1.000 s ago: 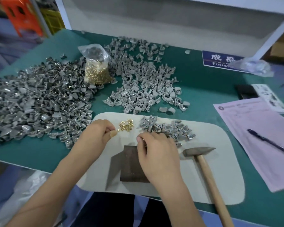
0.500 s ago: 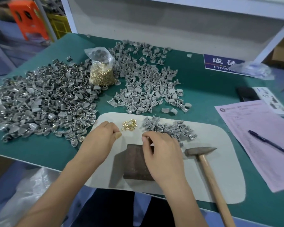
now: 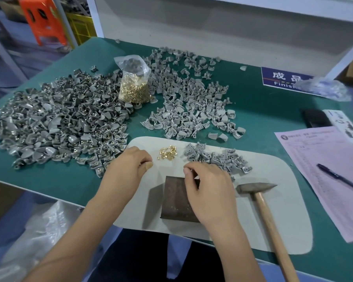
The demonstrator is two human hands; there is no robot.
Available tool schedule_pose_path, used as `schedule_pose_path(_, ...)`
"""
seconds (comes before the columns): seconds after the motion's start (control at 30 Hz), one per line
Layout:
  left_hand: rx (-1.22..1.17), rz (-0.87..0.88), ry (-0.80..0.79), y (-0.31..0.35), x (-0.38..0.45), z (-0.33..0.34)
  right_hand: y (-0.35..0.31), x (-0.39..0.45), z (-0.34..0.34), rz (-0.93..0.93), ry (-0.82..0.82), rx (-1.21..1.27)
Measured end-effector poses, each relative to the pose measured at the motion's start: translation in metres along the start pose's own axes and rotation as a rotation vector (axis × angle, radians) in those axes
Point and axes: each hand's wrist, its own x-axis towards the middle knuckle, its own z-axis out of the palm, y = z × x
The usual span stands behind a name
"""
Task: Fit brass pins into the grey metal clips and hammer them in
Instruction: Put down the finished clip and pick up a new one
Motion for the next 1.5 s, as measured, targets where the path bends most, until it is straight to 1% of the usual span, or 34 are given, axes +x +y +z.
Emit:
schedule_pose_path(0.03,0.043,-0.011,-0.011,0.003,0.001,0.001,0.000,0.000,0.000,-0.004,0.004,0.002)
schedule_pose_path(0.13,0.280,-0.047,-0.059,0.011,0.001,0.007,0.001,0.000,0.002,-0.009,0.029,0.007)
schedule_pose_path(0.17,0.272,-0.046,-0.059,0.013,-0.001,0.009,0.002,-0.001,0.003,-0.008,0.045,0.038)
schedule_pose_path(0.2,0.188,-0.044,-0.064,0.016,-0.003,0.010,0.004,-0.002,0.003,-0.004,0.065,0.103)
schedule_pose_path(0.3,-0.313,-0.025,-0.142,0.031,-0.007,0.013,0.010,-0.003,0.001,0.023,0.090,0.393)
schedule_pose_path(0.33,-0.396,0.007,-0.183,0.038,-0.005,0.015,0.013,-0.002,-0.001,0.033,0.085,0.473)
schedule_pose_path(0.4,-0.397,0.090,-0.224,0.049,-0.002,0.018,0.018,0.001,-0.003,0.049,0.079,0.547)
schedule_pose_path(0.47,-0.350,0.130,-0.225,0.055,0.003,0.021,0.019,0.001,-0.003,0.046,0.095,0.521)
schedule_pose_path(0.53,-0.335,0.124,-0.231,0.057,0.009,0.023,0.018,0.000,-0.001,0.063,0.148,0.492)
schedule_pose_path(0.63,-0.415,0.122,-0.274,0.058,0.016,0.025,0.018,0.000,0.001,0.115,0.222,0.489)
schedule_pose_path(0.7,-0.464,0.133,-0.272,0.060,0.020,0.025,0.018,0.000,0.000,0.131,0.221,0.491)
schedule_pose_path(0.83,-0.438,0.148,-0.273,0.065,0.027,0.033,0.018,-0.001,-0.001,0.227,0.229,0.467)
schedule_pose_path(0.93,-0.448,0.152,-0.296,0.069,0.031,0.038,0.016,-0.002,-0.001,0.255,0.256,0.422)
schedule_pose_path(1.17,-0.545,0.114,-0.328,0.078,0.040,0.039,0.015,-0.002,-0.003,0.358,0.307,0.395)
schedule_pose_path(1.2,-0.510,0.106,-0.311,0.078,0.043,0.040,0.015,-0.001,-0.003,0.379,0.308,0.393)
schedule_pose_path(1.23,-0.422,0.107,-0.263,0.076,0.048,0.041,0.015,-0.001,-0.002,0.395,0.306,0.395)
schedule_pose_path(1.33,-0.020,0.173,-0.063,0.077,0.070,0.041,0.014,-0.001,-0.003,0.408,0.276,0.403)
schedule_pose_path(1.37,0.050,0.186,-0.039,0.078,0.078,0.042,0.014,-0.001,-0.003,0.401,0.265,0.396)
schedule_pose_path(1.5,0.183,0.160,-0.083,0.083,0.101,0.054,0.014,-0.001,-0.002,0.374,0.245,0.368)
